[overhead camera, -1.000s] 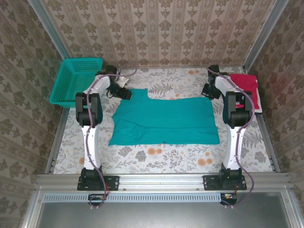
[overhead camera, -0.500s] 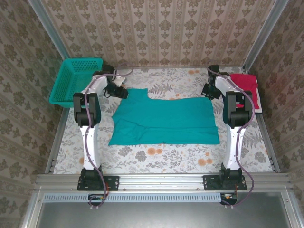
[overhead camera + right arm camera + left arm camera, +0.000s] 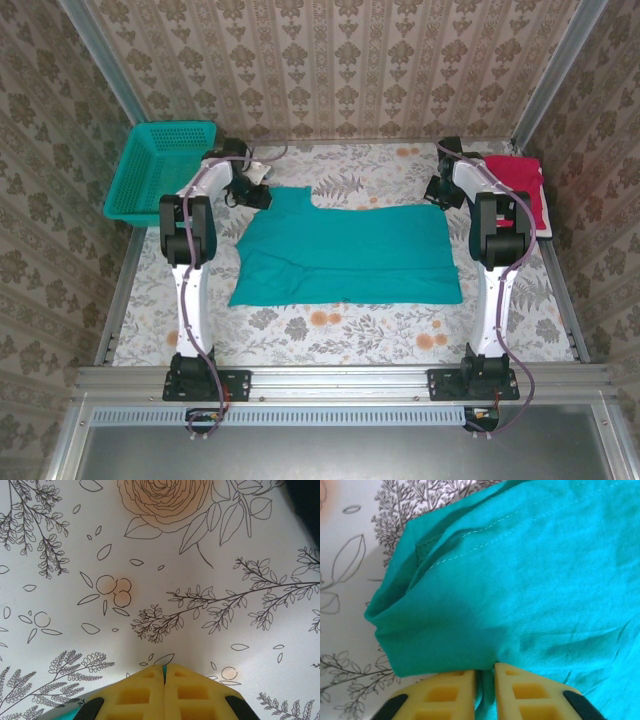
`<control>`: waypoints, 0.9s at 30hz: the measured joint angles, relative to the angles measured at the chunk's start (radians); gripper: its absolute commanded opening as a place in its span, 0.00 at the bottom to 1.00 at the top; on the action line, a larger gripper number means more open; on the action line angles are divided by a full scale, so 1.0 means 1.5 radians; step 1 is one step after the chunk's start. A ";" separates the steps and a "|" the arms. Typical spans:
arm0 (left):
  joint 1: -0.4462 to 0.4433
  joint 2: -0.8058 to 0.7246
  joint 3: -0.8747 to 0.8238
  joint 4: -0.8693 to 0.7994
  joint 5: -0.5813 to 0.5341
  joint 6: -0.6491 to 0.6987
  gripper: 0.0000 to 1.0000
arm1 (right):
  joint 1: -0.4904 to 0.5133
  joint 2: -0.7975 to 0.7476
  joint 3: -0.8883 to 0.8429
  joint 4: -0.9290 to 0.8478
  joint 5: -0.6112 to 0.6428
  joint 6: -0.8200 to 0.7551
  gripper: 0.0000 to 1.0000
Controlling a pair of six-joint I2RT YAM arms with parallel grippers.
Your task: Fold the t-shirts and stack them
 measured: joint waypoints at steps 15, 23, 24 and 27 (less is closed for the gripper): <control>0.000 -0.064 -0.060 0.063 0.017 -0.005 0.00 | -0.004 -0.038 -0.062 0.038 -0.036 0.001 0.00; 0.002 -0.186 -0.127 0.120 0.033 -0.010 0.00 | -0.005 -0.150 -0.156 0.068 -0.059 0.001 0.00; 0.003 -0.199 -0.141 0.127 0.034 -0.010 0.00 | -0.005 -0.174 -0.170 0.071 -0.062 0.001 0.00; 0.007 -0.233 -0.189 0.147 0.035 -0.011 0.00 | -0.005 -0.237 -0.209 0.082 -0.069 -0.001 0.00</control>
